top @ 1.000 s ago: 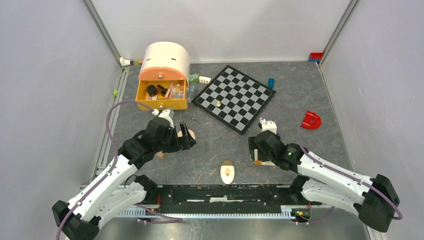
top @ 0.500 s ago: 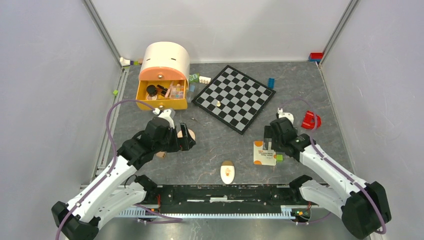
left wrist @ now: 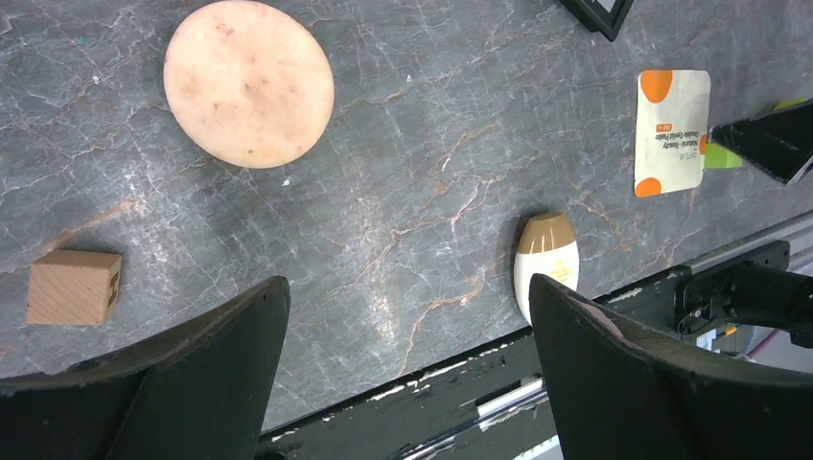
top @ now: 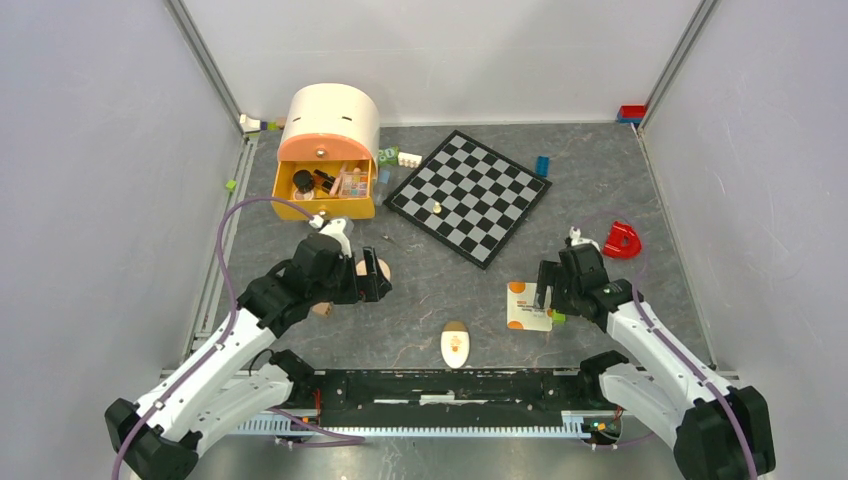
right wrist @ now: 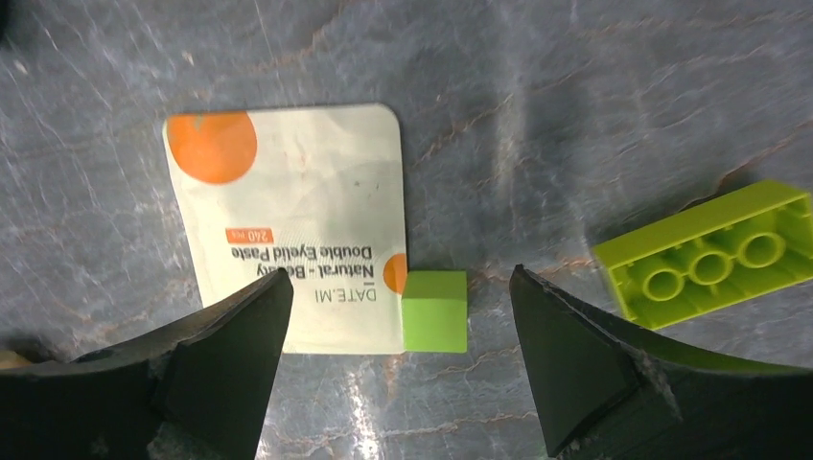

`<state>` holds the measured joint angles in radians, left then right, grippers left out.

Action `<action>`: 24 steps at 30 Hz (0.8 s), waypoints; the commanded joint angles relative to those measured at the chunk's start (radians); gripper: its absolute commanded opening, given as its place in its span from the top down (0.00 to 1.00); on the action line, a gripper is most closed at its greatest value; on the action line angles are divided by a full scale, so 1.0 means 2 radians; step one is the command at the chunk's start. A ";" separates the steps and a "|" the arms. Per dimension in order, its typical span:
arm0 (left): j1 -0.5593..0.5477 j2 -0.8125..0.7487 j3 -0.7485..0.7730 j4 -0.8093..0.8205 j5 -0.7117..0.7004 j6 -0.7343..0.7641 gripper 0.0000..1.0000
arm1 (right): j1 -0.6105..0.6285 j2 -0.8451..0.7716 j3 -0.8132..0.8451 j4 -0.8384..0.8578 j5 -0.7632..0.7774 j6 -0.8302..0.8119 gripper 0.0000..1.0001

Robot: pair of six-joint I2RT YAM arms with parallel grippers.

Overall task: Organize the makeup
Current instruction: Pick up the makeup from the center of the board.

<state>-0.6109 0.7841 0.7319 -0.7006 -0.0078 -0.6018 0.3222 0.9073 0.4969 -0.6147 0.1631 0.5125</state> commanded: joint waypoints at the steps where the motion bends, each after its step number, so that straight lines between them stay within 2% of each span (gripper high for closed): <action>1: -0.002 0.006 0.015 0.017 0.002 0.026 0.00 | -0.002 -0.009 -0.025 0.010 -0.051 0.007 0.09; 8: -0.002 0.009 0.017 0.018 0.002 0.027 0.00 | 0.007 -0.013 -0.060 0.082 -0.148 0.035 0.11; 13: -0.002 -0.006 0.017 0.017 -0.007 0.028 0.00 | 0.023 -0.017 -0.046 0.113 -0.170 0.040 0.12; 15: -0.002 -0.014 0.017 0.015 -0.021 0.026 0.00 | 0.025 -0.023 -0.037 0.107 -0.156 0.032 0.12; 21: -0.001 -0.038 0.015 0.005 -0.077 0.001 0.00 | 0.025 -0.040 -0.001 0.034 -0.001 -0.002 0.12; 24: -0.002 -0.042 0.012 0.000 -0.095 -0.012 0.00 | 0.025 -0.056 -0.002 0.034 0.014 -0.012 0.11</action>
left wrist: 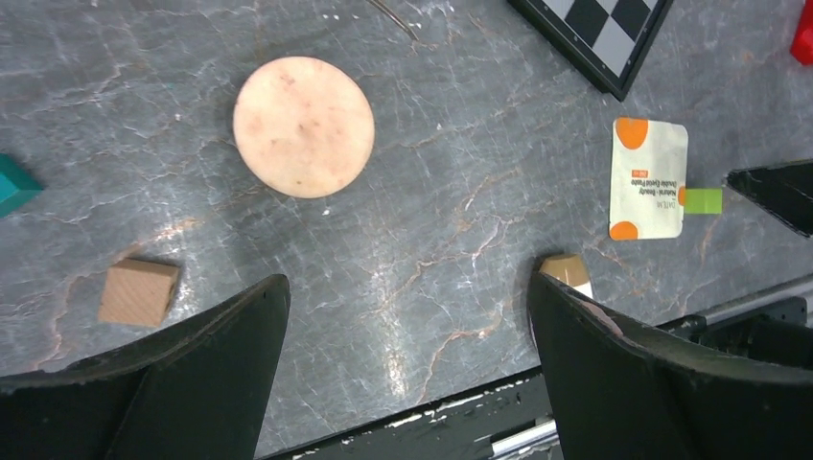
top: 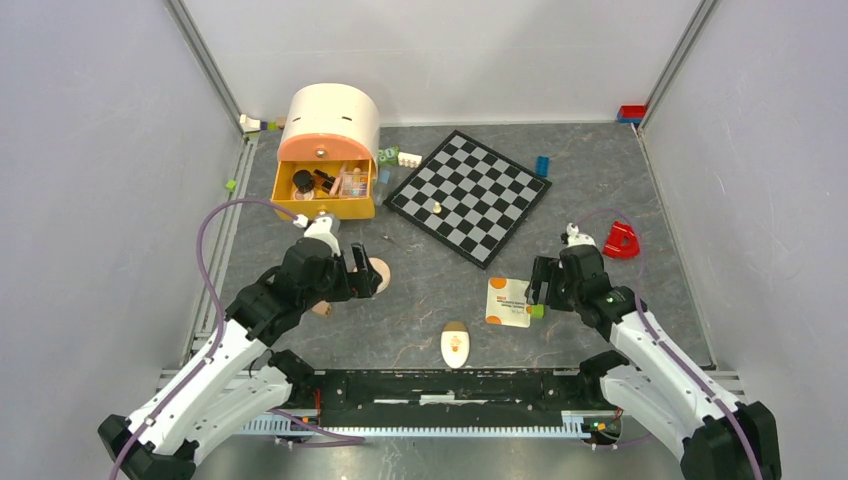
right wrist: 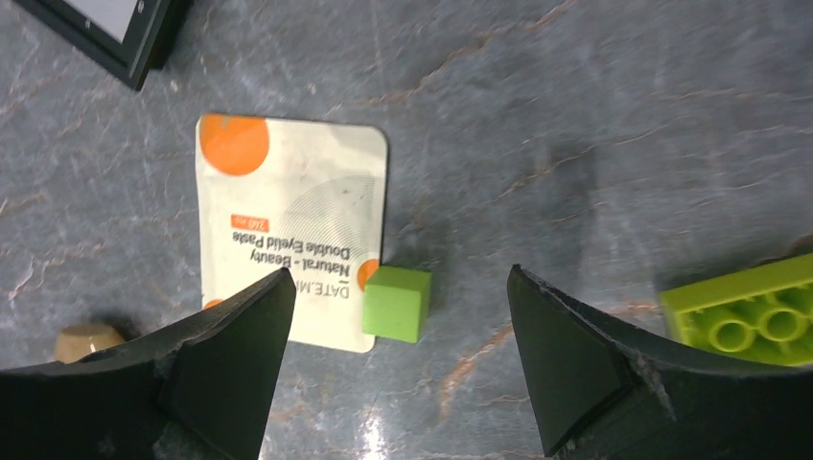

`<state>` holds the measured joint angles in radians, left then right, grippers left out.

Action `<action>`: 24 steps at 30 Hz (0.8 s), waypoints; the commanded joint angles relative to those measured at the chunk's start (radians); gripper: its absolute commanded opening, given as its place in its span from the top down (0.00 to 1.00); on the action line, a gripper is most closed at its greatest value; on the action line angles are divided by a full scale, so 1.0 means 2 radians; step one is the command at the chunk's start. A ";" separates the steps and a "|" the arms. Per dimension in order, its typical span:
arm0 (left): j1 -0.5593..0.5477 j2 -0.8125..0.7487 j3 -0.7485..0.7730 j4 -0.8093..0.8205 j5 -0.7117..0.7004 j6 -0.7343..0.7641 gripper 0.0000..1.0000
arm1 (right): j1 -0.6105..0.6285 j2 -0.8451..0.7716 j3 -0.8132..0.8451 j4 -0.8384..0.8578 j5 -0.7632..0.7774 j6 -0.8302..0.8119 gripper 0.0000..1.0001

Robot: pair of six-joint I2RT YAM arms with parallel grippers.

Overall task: Organize the makeup
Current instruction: Pick up the makeup from the center of the board.

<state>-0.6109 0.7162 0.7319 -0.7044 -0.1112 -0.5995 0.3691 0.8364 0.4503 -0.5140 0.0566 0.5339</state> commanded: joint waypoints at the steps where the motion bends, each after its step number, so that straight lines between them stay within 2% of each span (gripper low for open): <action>1: -0.002 -0.009 0.014 -0.001 -0.050 -0.016 0.00 | 0.001 -0.025 0.019 -0.012 0.067 -0.027 0.11; 5: -0.001 -0.011 0.034 -0.024 -0.086 -0.010 0.00 | 0.001 -0.043 0.017 0.006 0.049 -0.056 0.11; 10: -0.001 -0.035 0.057 -0.044 -0.122 -0.004 0.00 | 0.002 -0.081 -0.006 0.080 -0.005 -0.083 0.10; 11: -0.001 -0.041 0.059 -0.043 -0.124 -0.004 0.00 | 0.003 -0.087 -0.013 0.099 -0.016 -0.082 0.07; 14: -0.002 -0.059 0.062 -0.043 -0.141 -0.008 0.00 | 0.014 -0.069 -0.018 0.146 -0.051 -0.080 0.05; 17: -0.002 -0.079 0.063 -0.052 -0.162 -0.017 0.00 | 0.063 -0.013 0.010 0.158 -0.041 -0.083 0.04; 20: -0.002 -0.091 0.071 -0.069 -0.190 -0.025 0.00 | 0.133 0.030 0.040 0.174 0.011 -0.088 0.03; 24: -0.001 -0.103 0.080 -0.096 -0.234 -0.038 0.00 | 0.187 0.087 0.073 0.207 0.016 -0.080 0.03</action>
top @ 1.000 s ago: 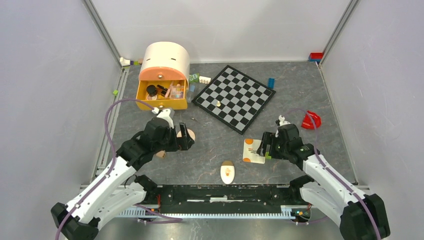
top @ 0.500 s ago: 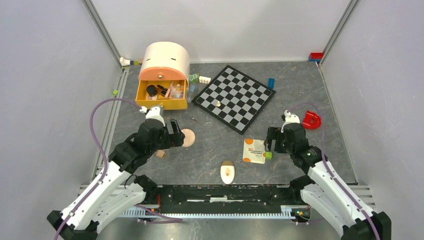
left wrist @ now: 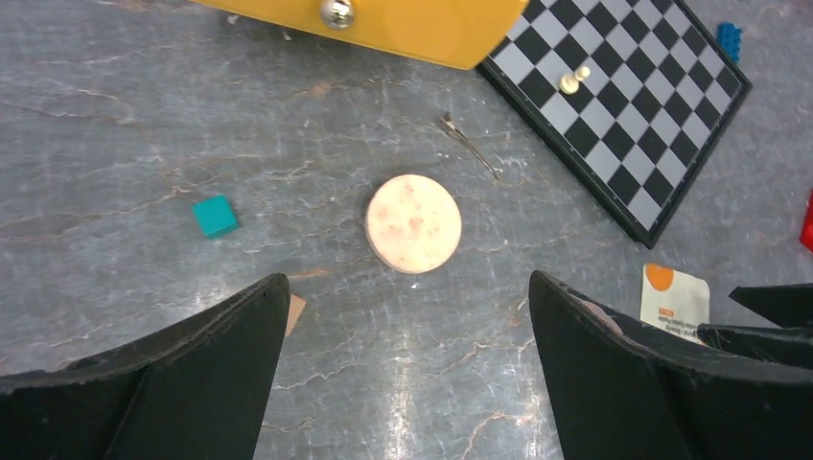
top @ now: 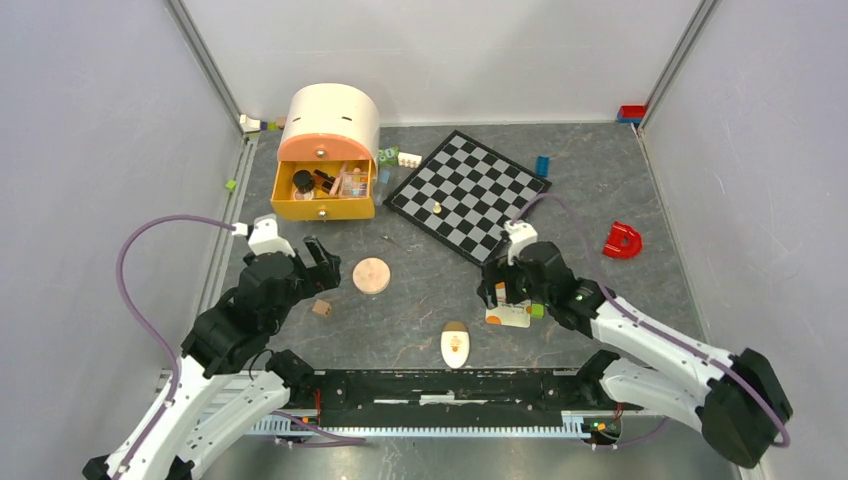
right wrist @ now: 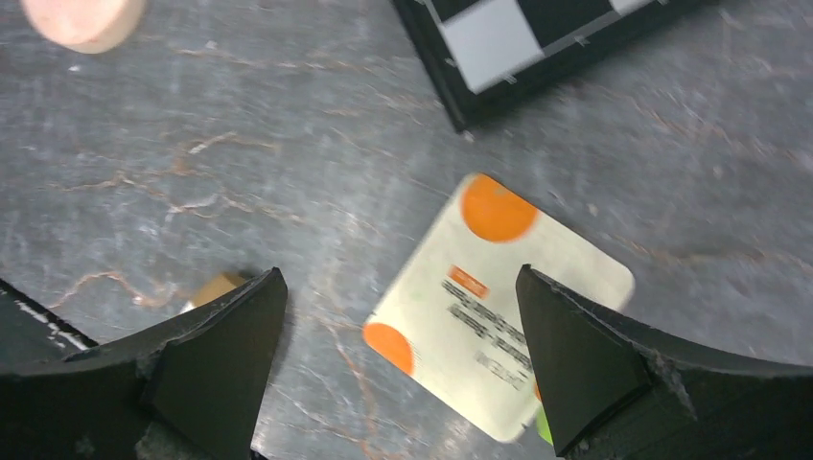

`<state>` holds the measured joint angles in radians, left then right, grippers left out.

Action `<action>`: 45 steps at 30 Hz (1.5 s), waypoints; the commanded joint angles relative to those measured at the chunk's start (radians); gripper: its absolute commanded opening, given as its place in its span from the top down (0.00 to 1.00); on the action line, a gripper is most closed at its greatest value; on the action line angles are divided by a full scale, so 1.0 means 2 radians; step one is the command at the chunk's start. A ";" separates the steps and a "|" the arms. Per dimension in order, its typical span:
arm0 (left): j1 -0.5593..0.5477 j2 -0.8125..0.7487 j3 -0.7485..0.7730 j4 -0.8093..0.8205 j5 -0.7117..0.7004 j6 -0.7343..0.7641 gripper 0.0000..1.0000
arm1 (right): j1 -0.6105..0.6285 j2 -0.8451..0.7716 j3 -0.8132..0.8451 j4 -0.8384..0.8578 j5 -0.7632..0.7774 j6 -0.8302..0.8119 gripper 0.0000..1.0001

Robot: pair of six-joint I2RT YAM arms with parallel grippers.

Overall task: Organize the makeup
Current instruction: Pick up the makeup from the center of the board.

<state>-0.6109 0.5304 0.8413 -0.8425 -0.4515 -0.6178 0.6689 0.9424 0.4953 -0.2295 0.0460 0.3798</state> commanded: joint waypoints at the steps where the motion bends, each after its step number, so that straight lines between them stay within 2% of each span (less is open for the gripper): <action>1: -0.001 -0.011 0.027 -0.033 -0.072 -0.033 0.00 | 0.048 0.045 0.057 0.071 0.023 -0.005 0.03; 5: -0.001 0.008 0.034 -0.040 -0.073 -0.045 0.03 | 0.102 0.087 0.088 0.100 0.038 -0.017 0.04; 10: 0.007 0.085 0.072 -0.036 -0.058 -0.040 0.08 | 0.146 0.122 0.121 0.099 0.044 -0.015 0.05; 15: 0.077 0.154 0.089 0.005 0.041 -0.006 0.10 | 0.159 0.103 0.091 0.111 0.051 -0.004 0.05; 19: 0.144 0.176 0.077 0.031 0.110 0.014 0.12 | 0.159 0.067 0.054 0.111 0.072 -0.002 0.04; 25: 0.154 0.157 0.069 0.027 0.108 0.056 0.11 | 0.160 0.067 0.049 0.089 0.088 -0.033 0.04; 30: 0.154 0.102 0.032 0.026 0.121 0.090 0.08 | 0.160 0.174 0.145 0.068 0.063 -0.085 0.06; 34: 0.154 0.083 0.009 0.031 0.120 0.088 0.07 | 0.159 0.253 0.210 0.064 0.071 -0.087 0.06; 39: 0.154 0.145 0.011 0.058 0.116 0.064 0.12 | 0.160 0.293 0.252 0.053 0.053 -0.062 0.09; 45: 0.170 0.238 0.027 0.098 0.094 0.021 0.11 | 0.159 0.239 0.188 0.069 0.025 -0.042 0.10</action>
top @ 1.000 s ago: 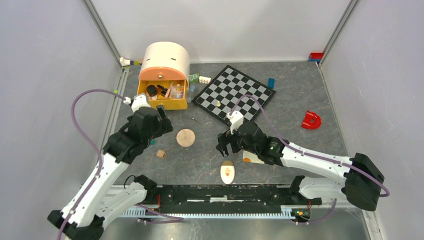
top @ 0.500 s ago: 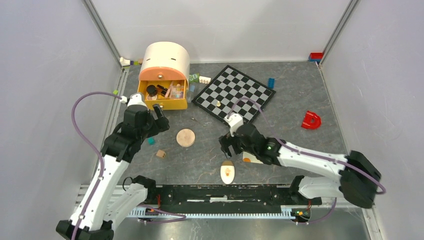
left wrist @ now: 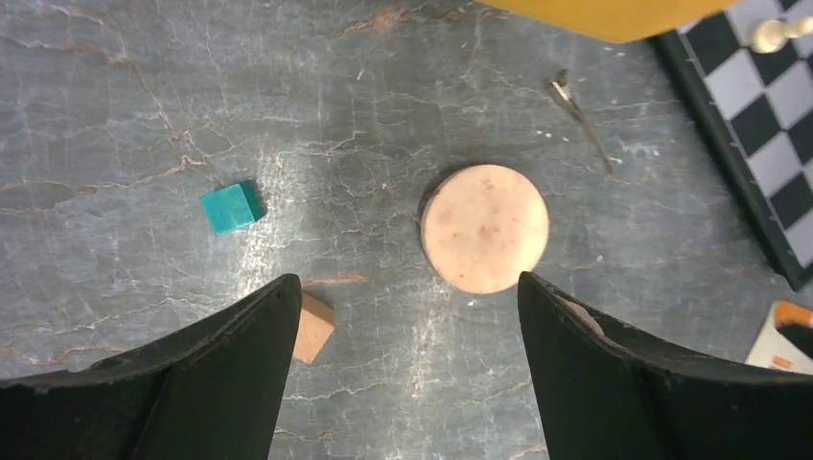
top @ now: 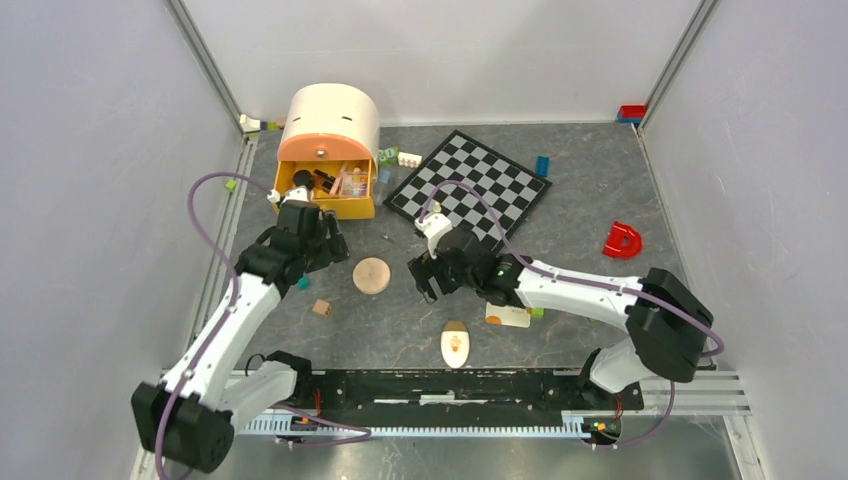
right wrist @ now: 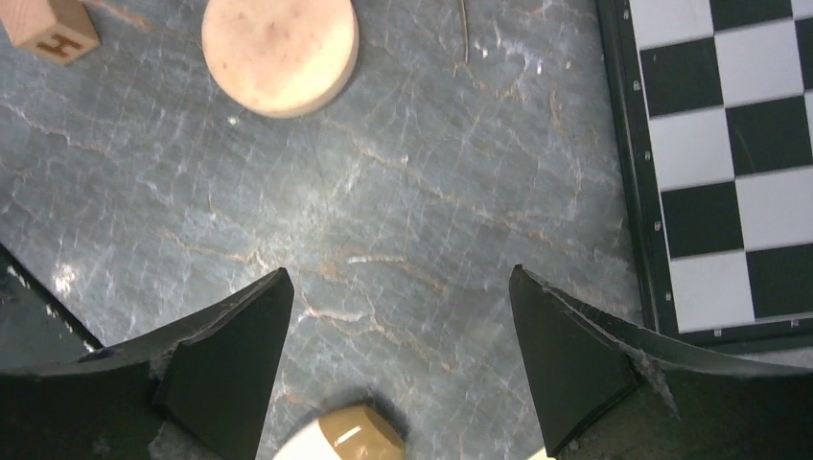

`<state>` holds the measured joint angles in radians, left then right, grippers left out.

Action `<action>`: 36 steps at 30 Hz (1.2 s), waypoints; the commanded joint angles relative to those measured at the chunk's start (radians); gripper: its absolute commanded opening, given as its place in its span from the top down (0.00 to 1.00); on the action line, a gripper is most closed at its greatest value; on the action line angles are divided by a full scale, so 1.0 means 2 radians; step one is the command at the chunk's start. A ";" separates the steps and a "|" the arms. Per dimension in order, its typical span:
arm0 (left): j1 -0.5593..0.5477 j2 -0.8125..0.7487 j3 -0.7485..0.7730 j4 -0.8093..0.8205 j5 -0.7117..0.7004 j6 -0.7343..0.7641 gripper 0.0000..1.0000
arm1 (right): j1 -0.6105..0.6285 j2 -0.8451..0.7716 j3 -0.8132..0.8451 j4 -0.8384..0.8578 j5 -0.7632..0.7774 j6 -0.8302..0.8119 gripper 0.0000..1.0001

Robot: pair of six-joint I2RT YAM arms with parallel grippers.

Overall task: Organize the makeup
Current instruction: Pick up the makeup from the center of the board.

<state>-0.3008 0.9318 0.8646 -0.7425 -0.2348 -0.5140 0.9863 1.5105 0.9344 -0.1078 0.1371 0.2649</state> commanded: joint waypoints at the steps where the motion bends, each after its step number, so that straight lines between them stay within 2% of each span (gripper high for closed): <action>1: 0.020 0.046 0.015 0.057 -0.012 -0.036 0.11 | 0.001 -0.056 -0.045 0.007 -0.021 0.017 0.10; 7: 0.035 0.092 0.025 0.106 -0.012 -0.060 0.12 | 0.001 -0.133 -0.114 -0.003 -0.017 0.024 0.10; 14: 0.035 0.125 0.038 0.144 -0.007 -0.116 0.13 | 0.001 -0.190 -0.144 -0.014 -0.006 0.035 0.09; 26: 0.049 0.158 0.050 0.190 -0.034 -0.037 0.27 | 0.001 -0.214 -0.148 -0.040 0.017 0.026 0.09; 32: 0.054 0.170 0.068 0.183 -0.041 -0.010 0.29 | 0.001 -0.220 -0.157 -0.040 0.022 0.024 0.08; 36: 0.054 0.156 0.058 0.186 -0.041 -0.005 0.28 | 0.000 -0.218 -0.156 -0.059 0.059 0.034 0.08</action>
<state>-0.1978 1.2671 0.9569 -0.4088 -0.2871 -0.5804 0.9863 1.0912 0.6235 -0.2081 0.1711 0.3176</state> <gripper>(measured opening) 0.716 0.916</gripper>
